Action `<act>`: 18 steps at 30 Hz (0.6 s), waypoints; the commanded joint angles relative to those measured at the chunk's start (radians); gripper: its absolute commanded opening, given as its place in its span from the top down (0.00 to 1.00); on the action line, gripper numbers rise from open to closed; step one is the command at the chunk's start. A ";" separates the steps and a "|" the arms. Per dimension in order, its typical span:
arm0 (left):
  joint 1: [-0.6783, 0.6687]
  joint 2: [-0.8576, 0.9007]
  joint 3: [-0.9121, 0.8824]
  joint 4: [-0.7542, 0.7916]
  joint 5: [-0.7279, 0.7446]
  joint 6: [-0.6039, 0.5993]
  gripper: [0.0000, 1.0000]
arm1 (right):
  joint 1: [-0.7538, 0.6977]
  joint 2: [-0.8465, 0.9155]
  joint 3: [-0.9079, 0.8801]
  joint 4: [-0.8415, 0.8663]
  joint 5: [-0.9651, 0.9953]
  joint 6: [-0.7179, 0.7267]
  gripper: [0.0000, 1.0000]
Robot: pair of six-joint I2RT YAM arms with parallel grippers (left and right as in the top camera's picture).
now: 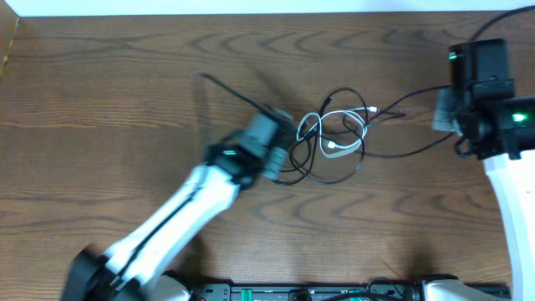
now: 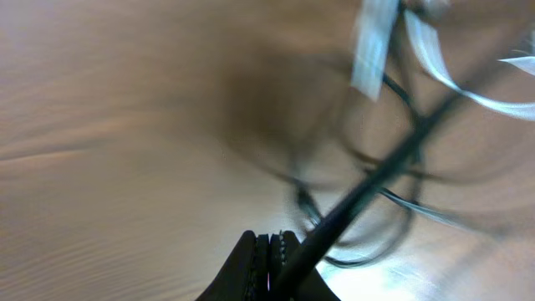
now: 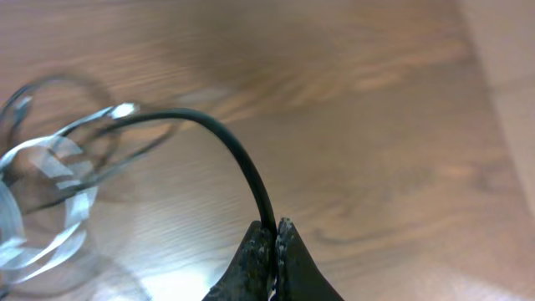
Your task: Untangle cables
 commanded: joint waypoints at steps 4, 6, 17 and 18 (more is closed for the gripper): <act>0.427 -0.295 0.016 -0.053 -0.113 -0.129 0.93 | -0.199 -0.003 0.002 -0.016 0.080 0.062 0.99; 0.573 -0.346 0.016 -0.045 -0.047 -0.200 0.93 | -0.250 -0.002 0.002 -0.028 0.076 0.083 0.99; 0.800 -0.317 0.016 0.100 0.190 -0.359 0.93 | -0.325 0.005 -0.018 -0.026 0.143 0.182 0.99; 0.794 -0.314 0.016 0.125 0.269 -0.365 0.92 | -0.324 0.005 -0.018 -0.018 0.017 0.176 0.99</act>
